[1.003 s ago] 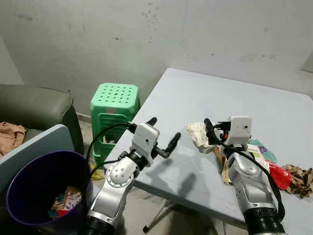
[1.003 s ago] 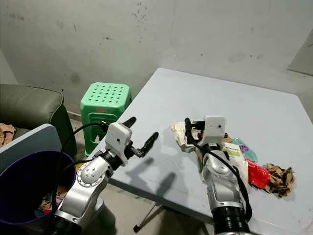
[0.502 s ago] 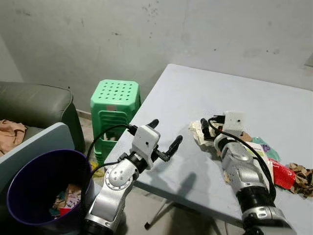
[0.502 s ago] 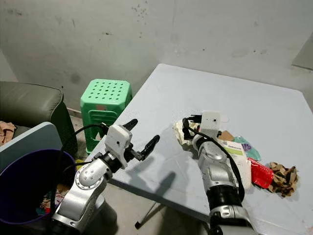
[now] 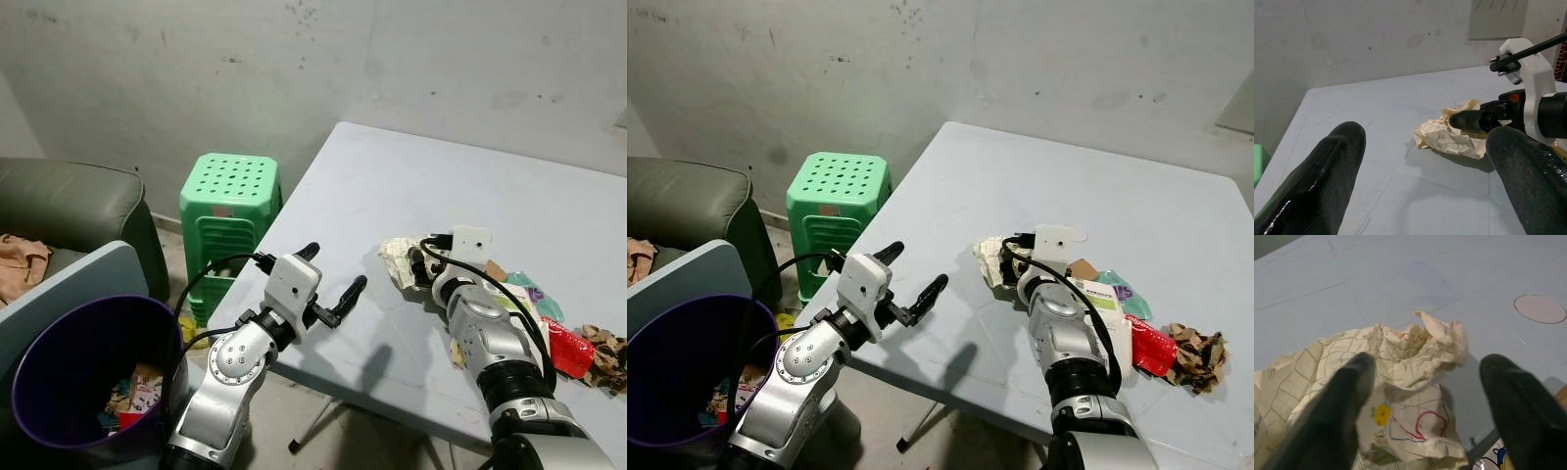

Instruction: Picking trash to rubbish bin

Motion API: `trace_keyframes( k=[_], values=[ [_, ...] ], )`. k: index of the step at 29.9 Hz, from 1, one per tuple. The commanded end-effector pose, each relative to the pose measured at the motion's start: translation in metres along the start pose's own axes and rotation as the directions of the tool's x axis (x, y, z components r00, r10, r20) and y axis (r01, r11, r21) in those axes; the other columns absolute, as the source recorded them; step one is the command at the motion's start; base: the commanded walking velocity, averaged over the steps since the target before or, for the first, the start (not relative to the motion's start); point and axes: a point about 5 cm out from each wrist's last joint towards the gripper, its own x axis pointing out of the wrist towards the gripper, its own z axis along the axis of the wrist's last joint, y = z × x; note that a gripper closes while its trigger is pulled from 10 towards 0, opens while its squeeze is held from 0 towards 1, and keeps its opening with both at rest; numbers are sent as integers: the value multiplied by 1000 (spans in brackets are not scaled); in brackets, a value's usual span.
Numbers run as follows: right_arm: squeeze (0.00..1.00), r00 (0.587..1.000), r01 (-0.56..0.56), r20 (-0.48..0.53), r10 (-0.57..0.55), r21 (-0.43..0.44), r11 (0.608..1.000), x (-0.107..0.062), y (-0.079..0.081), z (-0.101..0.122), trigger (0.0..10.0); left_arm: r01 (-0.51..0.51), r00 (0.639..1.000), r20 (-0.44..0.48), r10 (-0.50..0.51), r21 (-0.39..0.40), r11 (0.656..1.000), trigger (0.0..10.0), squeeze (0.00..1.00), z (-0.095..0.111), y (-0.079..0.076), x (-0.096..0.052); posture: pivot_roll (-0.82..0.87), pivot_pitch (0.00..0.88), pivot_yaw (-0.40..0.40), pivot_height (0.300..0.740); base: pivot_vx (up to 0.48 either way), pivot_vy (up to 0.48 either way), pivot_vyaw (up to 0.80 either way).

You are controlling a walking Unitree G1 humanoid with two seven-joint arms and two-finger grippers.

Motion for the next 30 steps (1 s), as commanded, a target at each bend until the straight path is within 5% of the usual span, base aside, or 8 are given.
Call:
trace_keyframes(
  k=[1,30],
  values=[
    [0,999,0,33,0,21,1000,0,-4,7,0,9,1000,14,-9,13,1000,10000,0,5,-1,2,-24,36,-71,740,0,0,0],
    [0,998,-41,53,42,-33,999,-3,-3,5,0,24,999,23,-24,34,999,10000,0,6,0,8,-29,0,-70,740,0,0,0]
  ],
)
